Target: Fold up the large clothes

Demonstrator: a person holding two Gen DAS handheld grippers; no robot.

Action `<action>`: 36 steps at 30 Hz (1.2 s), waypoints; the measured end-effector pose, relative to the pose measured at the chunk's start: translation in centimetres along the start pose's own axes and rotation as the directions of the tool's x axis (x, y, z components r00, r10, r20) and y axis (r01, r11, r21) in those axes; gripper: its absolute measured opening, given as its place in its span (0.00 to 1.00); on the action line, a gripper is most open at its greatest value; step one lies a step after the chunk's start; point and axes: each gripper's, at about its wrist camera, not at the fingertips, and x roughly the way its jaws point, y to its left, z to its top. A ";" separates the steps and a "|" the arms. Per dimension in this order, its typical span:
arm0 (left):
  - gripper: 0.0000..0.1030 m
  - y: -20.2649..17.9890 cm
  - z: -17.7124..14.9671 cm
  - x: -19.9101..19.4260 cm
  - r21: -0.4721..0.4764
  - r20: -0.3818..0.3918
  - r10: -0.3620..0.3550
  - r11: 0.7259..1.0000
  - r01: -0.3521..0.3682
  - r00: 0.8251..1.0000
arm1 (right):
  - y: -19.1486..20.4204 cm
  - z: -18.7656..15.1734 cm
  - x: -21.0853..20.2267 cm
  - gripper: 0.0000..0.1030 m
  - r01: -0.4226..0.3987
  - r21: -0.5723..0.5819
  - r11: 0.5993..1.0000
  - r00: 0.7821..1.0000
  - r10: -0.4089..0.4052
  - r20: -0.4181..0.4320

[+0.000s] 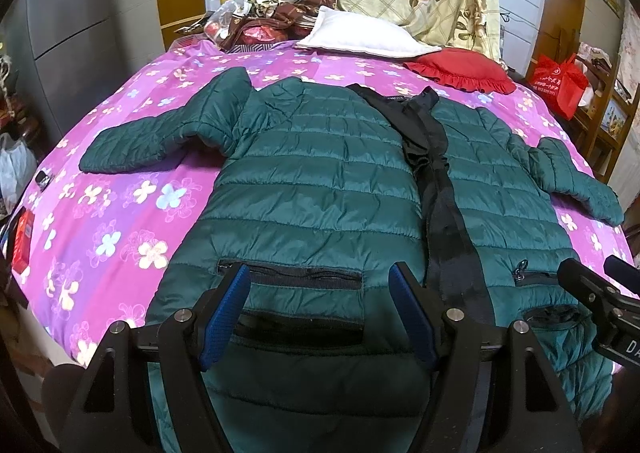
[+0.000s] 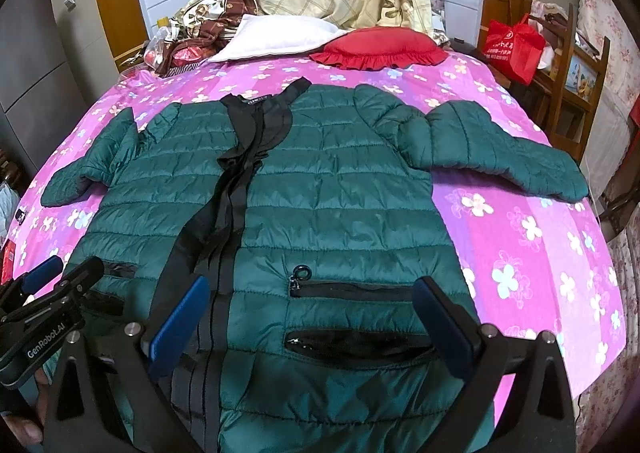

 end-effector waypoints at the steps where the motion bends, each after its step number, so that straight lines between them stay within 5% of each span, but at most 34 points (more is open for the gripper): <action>1: 0.51 0.0 0.0 0.0 0.000 0.000 0.001 1.000 -0.001 1.000 | -0.1 0.0 0.1 1.00 0.002 -0.001 1.000 1.000 -0.002 0.001; 14: 0.51 0.4 0.8 0.7 0.007 0.002 0.026 1.000 -0.026 1.000 | -0.1 0.4 0.6 1.00 0.011 -0.004 1.000 1.000 -0.011 -0.003; 24: 0.51 1.1 2.0 1.6 -0.010 0.008 0.042 0.999 -0.042 0.999 | -0.4 2.4 0.8 1.00 -0.034 0.013 0.999 0.996 0.035 -0.086; 36: 0.51 2.4 4.4 2.2 -0.014 0.023 0.075 0.997 -0.074 0.997 | 0.4 4.4 2.5 1.00 -0.015 0.009 1.000 0.999 0.016 -0.038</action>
